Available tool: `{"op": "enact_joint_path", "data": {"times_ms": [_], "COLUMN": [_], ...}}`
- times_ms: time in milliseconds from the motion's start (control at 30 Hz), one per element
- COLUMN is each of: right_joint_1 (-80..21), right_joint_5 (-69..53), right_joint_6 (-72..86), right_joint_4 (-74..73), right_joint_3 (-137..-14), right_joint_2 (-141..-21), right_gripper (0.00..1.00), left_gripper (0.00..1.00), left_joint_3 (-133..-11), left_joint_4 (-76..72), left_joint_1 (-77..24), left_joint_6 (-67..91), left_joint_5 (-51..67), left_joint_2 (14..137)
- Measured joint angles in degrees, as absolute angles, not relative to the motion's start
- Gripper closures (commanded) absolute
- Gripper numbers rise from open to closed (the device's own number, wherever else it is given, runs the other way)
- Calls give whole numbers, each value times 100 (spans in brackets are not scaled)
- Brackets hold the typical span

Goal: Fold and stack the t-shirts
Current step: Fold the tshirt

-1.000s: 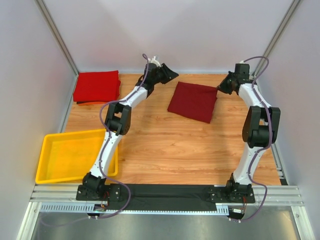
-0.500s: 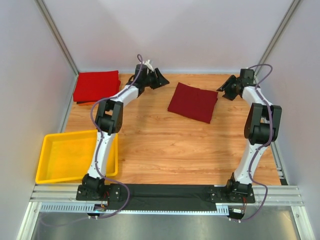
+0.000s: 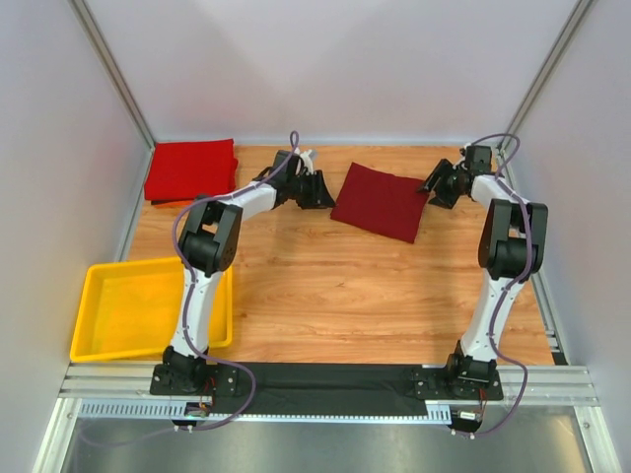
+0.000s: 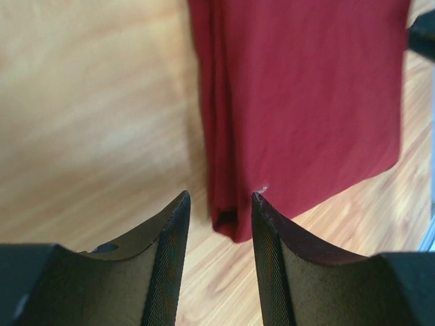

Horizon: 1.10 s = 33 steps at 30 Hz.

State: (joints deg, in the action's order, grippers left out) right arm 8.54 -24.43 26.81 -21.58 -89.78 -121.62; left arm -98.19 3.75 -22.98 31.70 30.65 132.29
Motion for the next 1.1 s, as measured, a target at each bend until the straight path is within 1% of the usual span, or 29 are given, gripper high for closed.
{"op": "enact_joint_path", "data": {"times_ms": [133,200,233,267,333,467,500,533,567,633,667,767,800,867,900,933,1033,1100], "right_joint_1": [854,860,862,893,939,1120,1173,1221,1262,1317,1334,1369,1372,1372,1369,1369,1363,1363], "right_joint_5": [-2414,-2512,-2517,-2539,-2668,-2961,-3048,-3133,-3223,-3411,-3481,-3728,-3813,-3918,-3962,-4034,-4130,-4141], "right_joint_6": [2650,2661,2652,2641,2727,2886,2915,2939,2963,3017,3033,3070,3076,3087,3089,3107,3122,3122], "right_joint_4": [-2158,-2097,-2073,-2060,-1994,-1852,-1846,-1835,-1826,-1796,-1791,-1793,-1800,-1802,-1800,-1793,-1750,-1647], "right_joint_3": [-8984,-9039,-9070,-9096,-9122,-9129,-9159,-9207,-9268,-9369,-9395,-9531,-9598,-9714,-9751,-9765,-9738,-9435], "right_joint_2": [-12457,-12527,-12558,-12604,-12724,-12840,-12886,-12938,-13002,-13111,-13144,-13275,-13319,-13399,-13423,-13430,-13399,-13205], "right_gripper": [41,50,62,68,74,76,77,78,78,76,75,70,69,63,58,52,48,46], "left_gripper": [51,51,51,50,51,53,56,57,58,63,71,82,89,97,100,100,100,100], "left_joint_3": [-9684,-9684,-9684,-9684,-9684,-9743,-9806,-9894,-10001,-10191,-10256,-10398,-10425,-10433,-10427,-10394,-10165,-9859], "left_joint_4": [666,668,668,666,655,646,655,670,676,668,672,711,729,797,827,829,873,963], "left_joint_1": [-2381,-2386,-2386,-2386,-2386,-2388,-2390,-2392,-2392,-2394,-2401,-2403,-2403,-2405,-2408,-2410,-2421,-2429], "left_joint_6": [3048,3002,2982,2965,2956,2961,2961,2967,2976,2989,2998,3011,3020,3039,3048,3076,3194,3297], "left_joint_5": [2969,2974,2978,3000,3052,3153,3168,3197,3260,3347,3371,3446,3452,3450,3439,3406,3247,3103], "left_joint_2": [13229,13229,13229,13231,13235,13314,13375,13452,13544,13681,13734,13858,13889,13902,13902,13891,13719,13485]}}
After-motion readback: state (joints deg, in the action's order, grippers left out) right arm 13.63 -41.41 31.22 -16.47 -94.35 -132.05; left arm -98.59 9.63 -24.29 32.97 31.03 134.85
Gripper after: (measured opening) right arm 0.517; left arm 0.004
